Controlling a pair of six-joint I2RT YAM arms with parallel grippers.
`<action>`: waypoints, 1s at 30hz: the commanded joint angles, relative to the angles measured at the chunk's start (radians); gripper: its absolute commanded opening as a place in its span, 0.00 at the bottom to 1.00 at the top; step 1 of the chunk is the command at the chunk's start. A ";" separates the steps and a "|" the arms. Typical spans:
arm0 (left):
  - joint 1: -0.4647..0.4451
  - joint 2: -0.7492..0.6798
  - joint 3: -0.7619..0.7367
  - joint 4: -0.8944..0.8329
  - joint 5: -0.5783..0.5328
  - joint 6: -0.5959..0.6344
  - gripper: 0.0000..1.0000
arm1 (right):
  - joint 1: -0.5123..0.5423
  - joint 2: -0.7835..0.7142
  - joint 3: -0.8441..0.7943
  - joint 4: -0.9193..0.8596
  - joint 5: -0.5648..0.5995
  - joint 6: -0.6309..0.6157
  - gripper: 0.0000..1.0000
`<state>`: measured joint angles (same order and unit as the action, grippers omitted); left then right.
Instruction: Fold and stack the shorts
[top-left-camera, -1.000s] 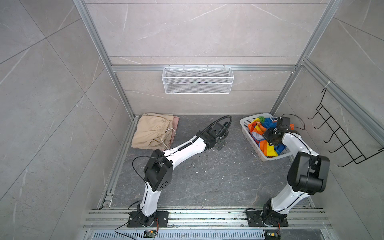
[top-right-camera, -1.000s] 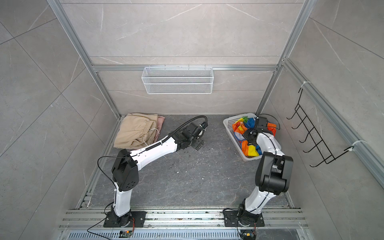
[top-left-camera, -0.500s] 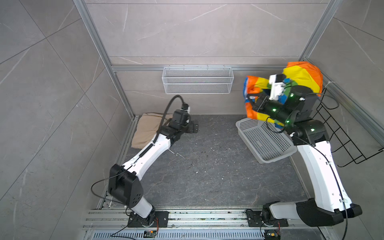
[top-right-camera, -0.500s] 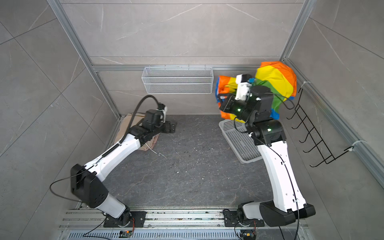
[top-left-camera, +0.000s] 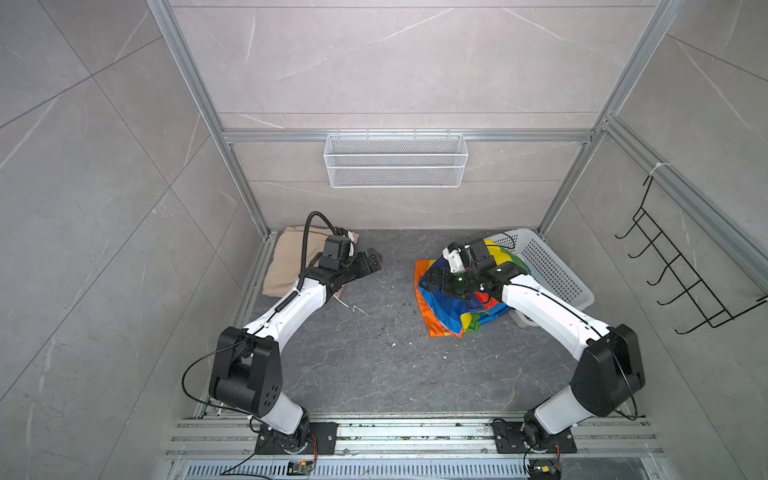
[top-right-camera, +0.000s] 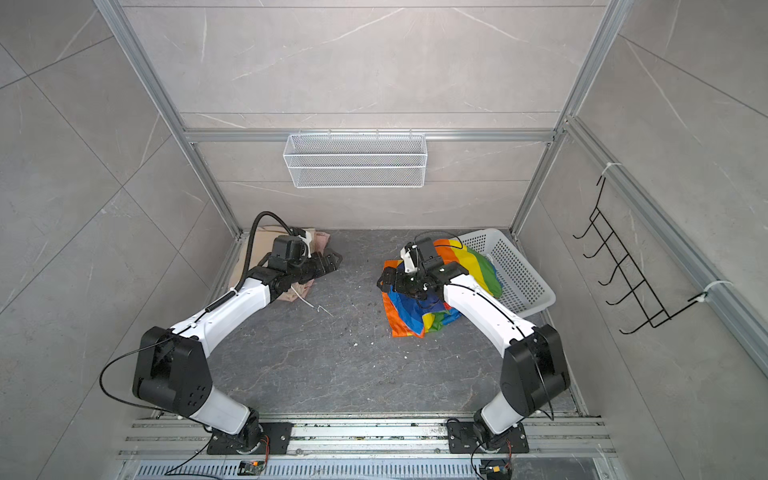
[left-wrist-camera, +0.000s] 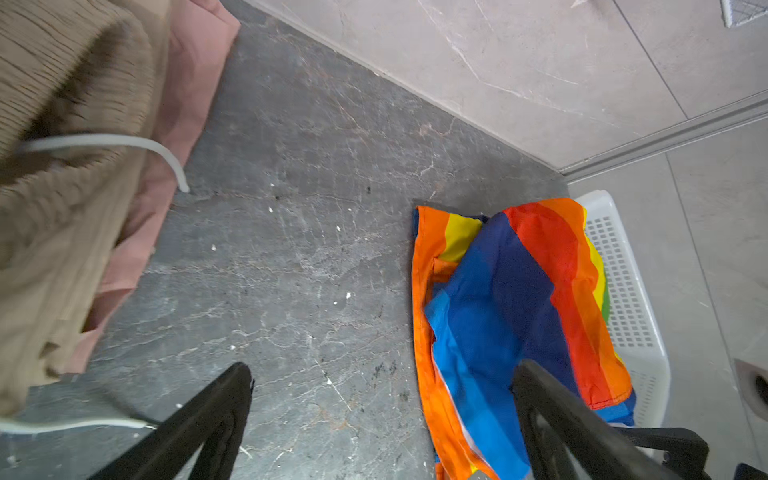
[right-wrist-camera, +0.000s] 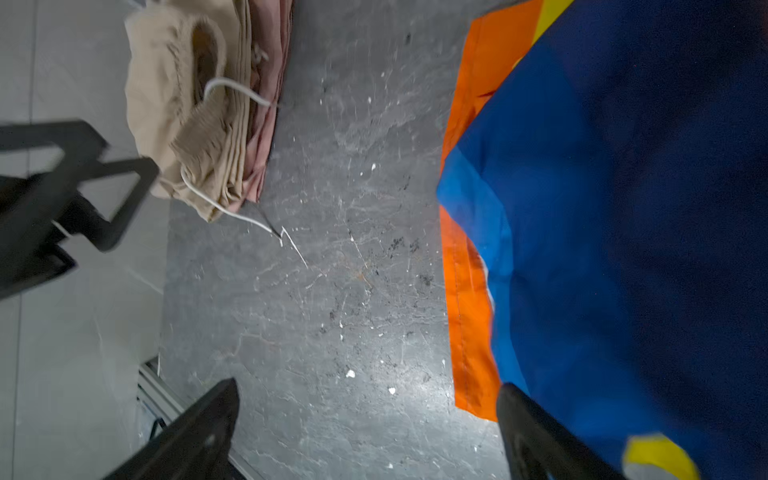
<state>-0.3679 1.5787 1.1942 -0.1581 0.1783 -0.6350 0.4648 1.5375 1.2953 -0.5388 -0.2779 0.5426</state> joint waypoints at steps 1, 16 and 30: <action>-0.032 0.040 -0.002 0.072 0.066 -0.053 1.00 | -0.032 -0.114 -0.055 -0.053 0.114 -0.021 0.99; -0.248 0.174 0.082 0.074 0.073 -0.070 1.00 | -0.218 -0.093 -0.347 0.045 0.286 -0.016 0.99; -0.273 0.138 0.105 0.048 0.050 -0.045 1.00 | -0.224 -0.118 -0.145 0.023 0.250 0.003 0.00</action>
<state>-0.6392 1.7683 1.2621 -0.1200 0.2382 -0.7033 0.2417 1.5097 1.0523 -0.4786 -0.0216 0.5537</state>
